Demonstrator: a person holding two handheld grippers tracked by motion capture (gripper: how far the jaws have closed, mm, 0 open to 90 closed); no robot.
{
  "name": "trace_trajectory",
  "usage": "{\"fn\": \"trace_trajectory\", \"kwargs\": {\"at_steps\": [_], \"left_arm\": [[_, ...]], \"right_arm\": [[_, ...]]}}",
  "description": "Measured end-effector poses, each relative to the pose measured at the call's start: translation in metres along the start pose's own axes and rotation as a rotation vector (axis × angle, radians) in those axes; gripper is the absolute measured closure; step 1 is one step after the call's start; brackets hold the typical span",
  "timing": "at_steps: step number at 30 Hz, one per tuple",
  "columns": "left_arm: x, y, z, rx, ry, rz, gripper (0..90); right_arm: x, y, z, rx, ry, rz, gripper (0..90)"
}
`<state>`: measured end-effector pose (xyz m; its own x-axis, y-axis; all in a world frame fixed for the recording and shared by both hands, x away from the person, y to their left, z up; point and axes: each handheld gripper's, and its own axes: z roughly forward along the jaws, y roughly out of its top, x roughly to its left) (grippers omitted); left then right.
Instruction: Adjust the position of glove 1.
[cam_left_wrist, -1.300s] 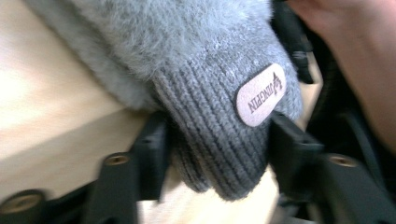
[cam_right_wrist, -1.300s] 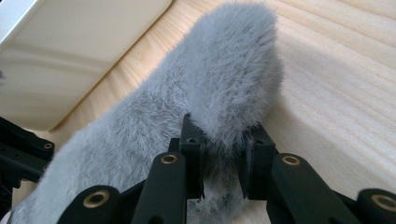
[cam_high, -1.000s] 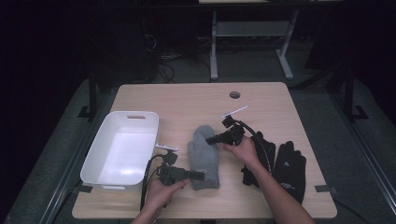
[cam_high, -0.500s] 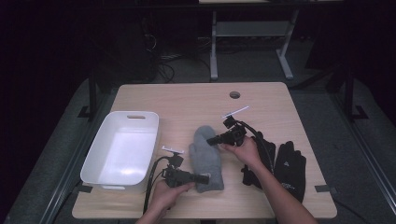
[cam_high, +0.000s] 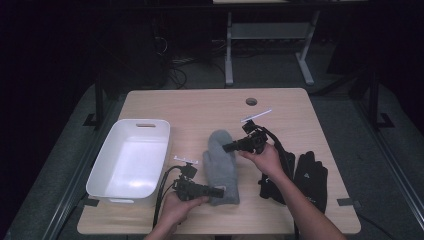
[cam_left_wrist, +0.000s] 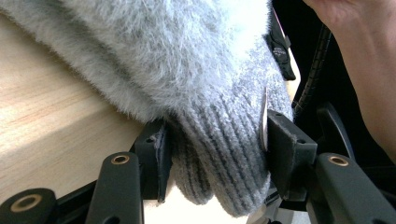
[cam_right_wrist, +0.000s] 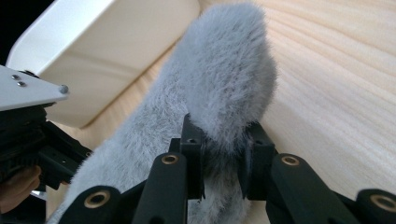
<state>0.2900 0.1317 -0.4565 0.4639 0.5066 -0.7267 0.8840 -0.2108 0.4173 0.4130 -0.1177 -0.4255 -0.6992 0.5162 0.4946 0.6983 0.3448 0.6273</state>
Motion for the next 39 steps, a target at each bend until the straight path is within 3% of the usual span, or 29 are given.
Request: {"fn": "trace_trajectory", "kwargs": {"at_steps": [12,24,34,39], "left_arm": [[-0.018,0.004,-0.021,-0.026,0.026,0.051,47.0],[-0.031,0.014,-0.052,-0.062,0.045,0.102,46.8],[-0.04,0.019,-0.08,-0.083,0.073,0.136,46.5],[-0.041,0.019,-0.092,-0.1,0.082,0.13,46.4]], "right_arm": [[0.011,0.009,-0.016,-0.075,0.055,0.032,74.5],[0.03,0.035,-0.029,-0.128,0.1,0.025,74.4],[0.048,0.057,-0.033,-0.139,0.122,0.013,74.1],[0.053,0.066,-0.03,-0.141,0.139,0.019,74.1]]}}
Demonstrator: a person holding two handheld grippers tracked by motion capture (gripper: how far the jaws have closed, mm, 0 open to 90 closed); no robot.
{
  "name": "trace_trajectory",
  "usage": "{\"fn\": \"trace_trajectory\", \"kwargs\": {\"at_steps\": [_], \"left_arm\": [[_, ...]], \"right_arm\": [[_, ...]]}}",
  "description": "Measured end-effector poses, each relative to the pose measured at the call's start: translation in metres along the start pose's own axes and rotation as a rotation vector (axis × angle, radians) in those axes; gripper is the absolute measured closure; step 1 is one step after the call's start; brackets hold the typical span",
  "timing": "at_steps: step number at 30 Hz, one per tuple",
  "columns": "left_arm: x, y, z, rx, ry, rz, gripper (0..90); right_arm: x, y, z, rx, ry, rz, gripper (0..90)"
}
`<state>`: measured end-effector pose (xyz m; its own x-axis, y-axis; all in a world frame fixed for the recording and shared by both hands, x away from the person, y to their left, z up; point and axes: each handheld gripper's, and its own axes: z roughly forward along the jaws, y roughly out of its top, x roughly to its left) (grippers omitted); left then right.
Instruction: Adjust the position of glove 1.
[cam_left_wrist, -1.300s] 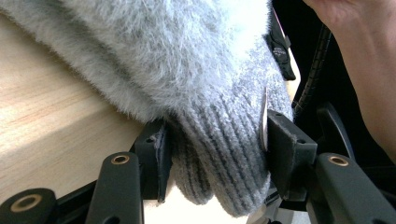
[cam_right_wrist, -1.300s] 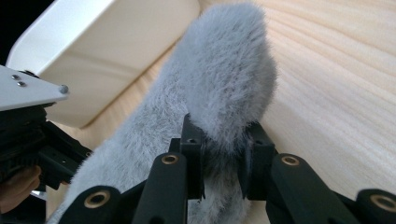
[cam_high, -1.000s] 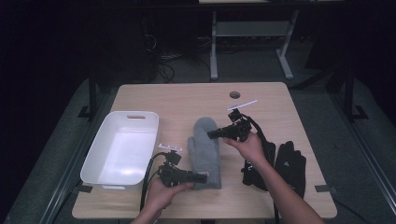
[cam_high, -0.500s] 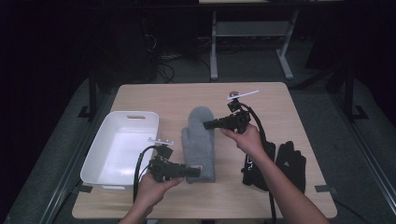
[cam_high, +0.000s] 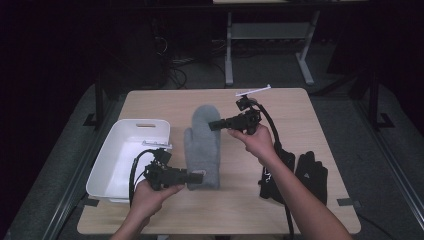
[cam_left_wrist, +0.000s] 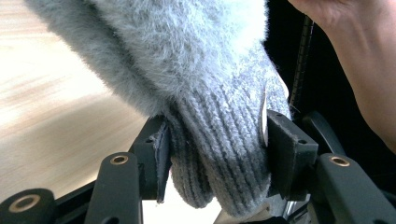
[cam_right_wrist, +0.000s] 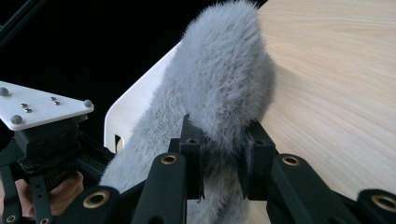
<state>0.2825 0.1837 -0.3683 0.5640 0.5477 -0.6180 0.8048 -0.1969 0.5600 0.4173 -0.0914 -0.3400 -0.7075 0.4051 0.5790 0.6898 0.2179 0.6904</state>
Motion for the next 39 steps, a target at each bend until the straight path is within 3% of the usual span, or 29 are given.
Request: {"fn": "trace_trajectory", "kwargs": {"at_steps": [20,39], "left_arm": [[0.002,0.008,-0.031,-0.032,0.015,0.017,46.2],[0.017,0.002,-0.074,-0.071,0.064,-0.006,46.2]], "right_arm": [[0.018,0.026,0.012,-0.005,0.02,-0.02,74.0],[0.035,0.05,0.052,0.012,0.065,-0.021,74.1]]}}
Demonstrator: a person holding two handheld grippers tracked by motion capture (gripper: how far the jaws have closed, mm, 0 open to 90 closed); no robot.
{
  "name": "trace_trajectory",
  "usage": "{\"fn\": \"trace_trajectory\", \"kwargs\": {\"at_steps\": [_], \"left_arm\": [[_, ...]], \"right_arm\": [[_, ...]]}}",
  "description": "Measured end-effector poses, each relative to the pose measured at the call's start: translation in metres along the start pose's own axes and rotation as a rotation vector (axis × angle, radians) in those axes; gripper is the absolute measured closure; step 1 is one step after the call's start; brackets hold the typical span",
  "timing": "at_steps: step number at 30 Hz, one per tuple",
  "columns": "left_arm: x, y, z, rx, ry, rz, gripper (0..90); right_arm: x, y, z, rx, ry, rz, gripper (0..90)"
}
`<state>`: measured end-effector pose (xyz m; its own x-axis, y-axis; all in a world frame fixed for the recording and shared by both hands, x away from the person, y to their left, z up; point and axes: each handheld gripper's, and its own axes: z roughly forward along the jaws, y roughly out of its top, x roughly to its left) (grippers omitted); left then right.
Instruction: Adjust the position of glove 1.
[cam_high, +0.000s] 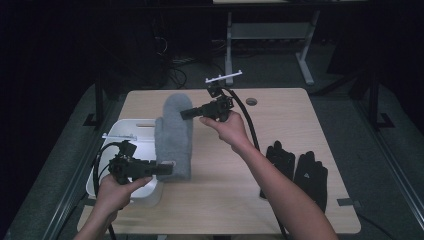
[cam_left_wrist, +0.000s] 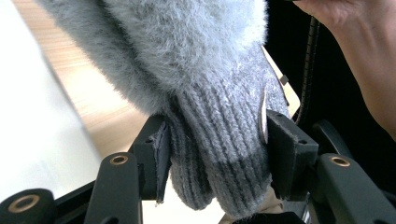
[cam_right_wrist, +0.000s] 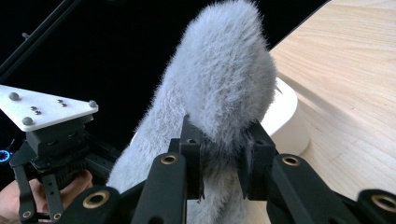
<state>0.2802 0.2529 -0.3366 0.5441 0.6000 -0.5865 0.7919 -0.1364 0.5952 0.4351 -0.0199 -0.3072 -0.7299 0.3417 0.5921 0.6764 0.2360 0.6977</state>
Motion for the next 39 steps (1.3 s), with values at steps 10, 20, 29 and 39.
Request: {"fn": "trace_trajectory", "kwargs": {"at_steps": [10,20,29,39], "left_arm": [[0.007,-0.001,-0.021,-0.027,0.016,0.008,46.3],[0.011,-0.005,-0.033,-0.037,0.028,0.002,46.3],[0.016,-0.008,-0.039,-0.041,0.023,-0.004,46.3],[0.02,-0.008,-0.045,-0.037,0.046,-0.013,46.3]], "right_arm": [[0.011,0.013,0.019,0.001,0.021,-0.009,74.2],[0.019,0.019,0.032,0.004,0.023,-0.027,74.2],[0.023,0.021,0.041,0.008,0.029,-0.026,74.2],[0.019,0.022,0.051,0.009,0.038,-0.013,74.1]]}}
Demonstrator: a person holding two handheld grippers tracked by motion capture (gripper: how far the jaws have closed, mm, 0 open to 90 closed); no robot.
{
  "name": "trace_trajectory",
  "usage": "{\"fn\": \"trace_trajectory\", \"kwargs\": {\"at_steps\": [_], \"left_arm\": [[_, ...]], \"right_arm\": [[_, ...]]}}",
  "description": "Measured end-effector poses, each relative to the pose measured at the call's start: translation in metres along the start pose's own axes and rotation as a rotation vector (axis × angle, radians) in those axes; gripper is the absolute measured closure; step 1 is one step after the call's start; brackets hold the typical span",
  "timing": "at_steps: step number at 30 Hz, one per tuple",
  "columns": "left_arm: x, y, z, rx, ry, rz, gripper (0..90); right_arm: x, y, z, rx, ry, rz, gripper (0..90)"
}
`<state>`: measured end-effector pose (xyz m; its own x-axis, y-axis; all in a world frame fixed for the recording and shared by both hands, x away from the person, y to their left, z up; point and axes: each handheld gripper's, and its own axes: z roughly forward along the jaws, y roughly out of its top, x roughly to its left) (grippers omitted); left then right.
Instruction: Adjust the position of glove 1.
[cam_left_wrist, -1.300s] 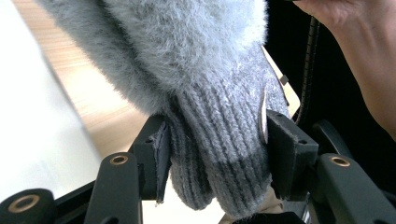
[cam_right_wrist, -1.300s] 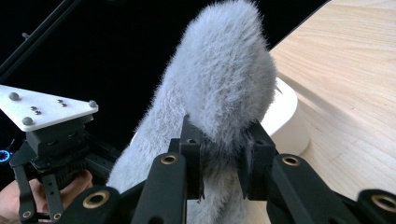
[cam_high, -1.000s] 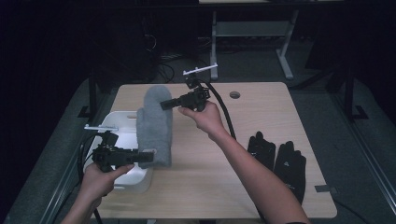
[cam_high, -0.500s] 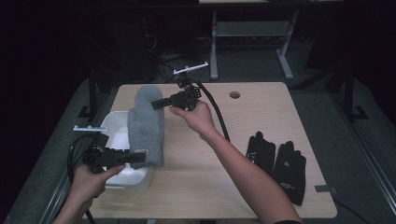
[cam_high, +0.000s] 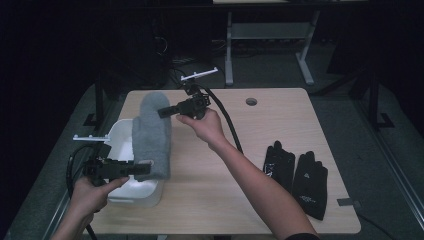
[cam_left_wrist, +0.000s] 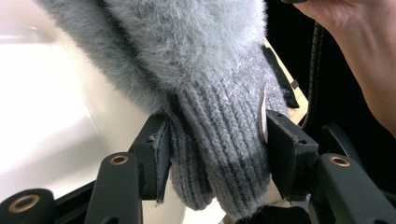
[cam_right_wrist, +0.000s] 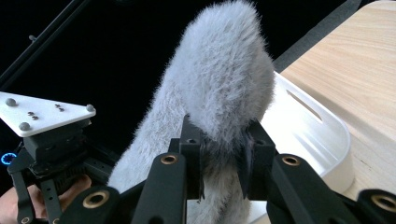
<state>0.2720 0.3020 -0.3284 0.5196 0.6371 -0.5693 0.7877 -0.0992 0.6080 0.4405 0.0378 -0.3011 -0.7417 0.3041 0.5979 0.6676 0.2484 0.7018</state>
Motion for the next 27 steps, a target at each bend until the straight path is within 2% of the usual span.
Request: {"fn": "trace_trajectory", "kwargs": {"at_steps": [9,27], "left_arm": [[0.006,-0.001,-0.008,-0.005,0.008,-0.008,46.3],[0.023,-0.004,-0.024,-0.012,0.035,-0.014,46.4]], "right_arm": [[0.004,0.004,0.01,-0.003,0.003,0.007,74.1],[0.008,0.011,0.031,-0.002,0.002,-0.007,74.0]]}}
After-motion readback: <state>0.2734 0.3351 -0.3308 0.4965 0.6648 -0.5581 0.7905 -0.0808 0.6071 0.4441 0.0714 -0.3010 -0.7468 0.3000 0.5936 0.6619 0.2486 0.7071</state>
